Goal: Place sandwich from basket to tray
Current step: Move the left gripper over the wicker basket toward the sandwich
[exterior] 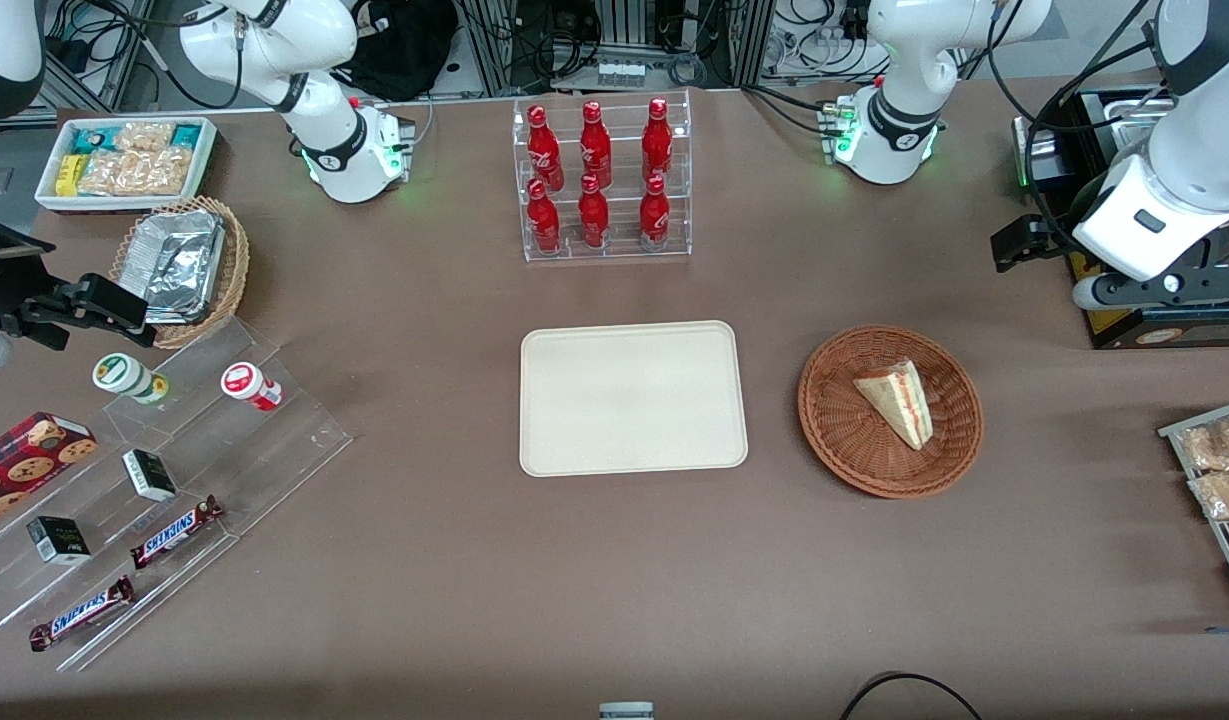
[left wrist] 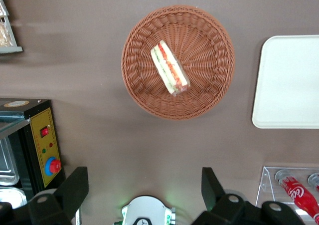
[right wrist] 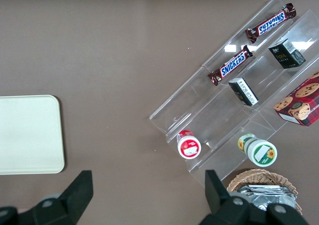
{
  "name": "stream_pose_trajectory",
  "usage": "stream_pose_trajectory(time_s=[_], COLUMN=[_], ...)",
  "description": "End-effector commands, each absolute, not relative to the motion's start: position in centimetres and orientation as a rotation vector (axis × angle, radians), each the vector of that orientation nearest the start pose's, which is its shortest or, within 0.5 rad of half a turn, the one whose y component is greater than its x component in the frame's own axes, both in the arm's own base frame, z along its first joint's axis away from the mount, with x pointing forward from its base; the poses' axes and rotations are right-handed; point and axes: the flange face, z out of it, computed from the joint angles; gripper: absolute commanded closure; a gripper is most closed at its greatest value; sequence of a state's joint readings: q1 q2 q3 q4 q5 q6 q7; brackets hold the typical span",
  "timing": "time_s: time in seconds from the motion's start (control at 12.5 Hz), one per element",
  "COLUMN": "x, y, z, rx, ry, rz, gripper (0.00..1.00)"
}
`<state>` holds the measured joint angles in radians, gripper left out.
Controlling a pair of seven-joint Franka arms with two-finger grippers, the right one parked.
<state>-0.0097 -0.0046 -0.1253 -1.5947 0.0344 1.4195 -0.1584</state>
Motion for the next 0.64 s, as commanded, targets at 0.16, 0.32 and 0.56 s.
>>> stream_pose_trajectory(time_s=[0.16,0.32,0.56], x=[54.4,55.2,56.3], y=[-6.9,-7.2,-7.6], z=[58.8,56.4,52.4], rx=[-3.098,-3.088,-3.080], ry=[-0.071,-0.063,-0.057], rz=[0.272,0.335,0.394], gripper=[0.00,0.00,0.00])
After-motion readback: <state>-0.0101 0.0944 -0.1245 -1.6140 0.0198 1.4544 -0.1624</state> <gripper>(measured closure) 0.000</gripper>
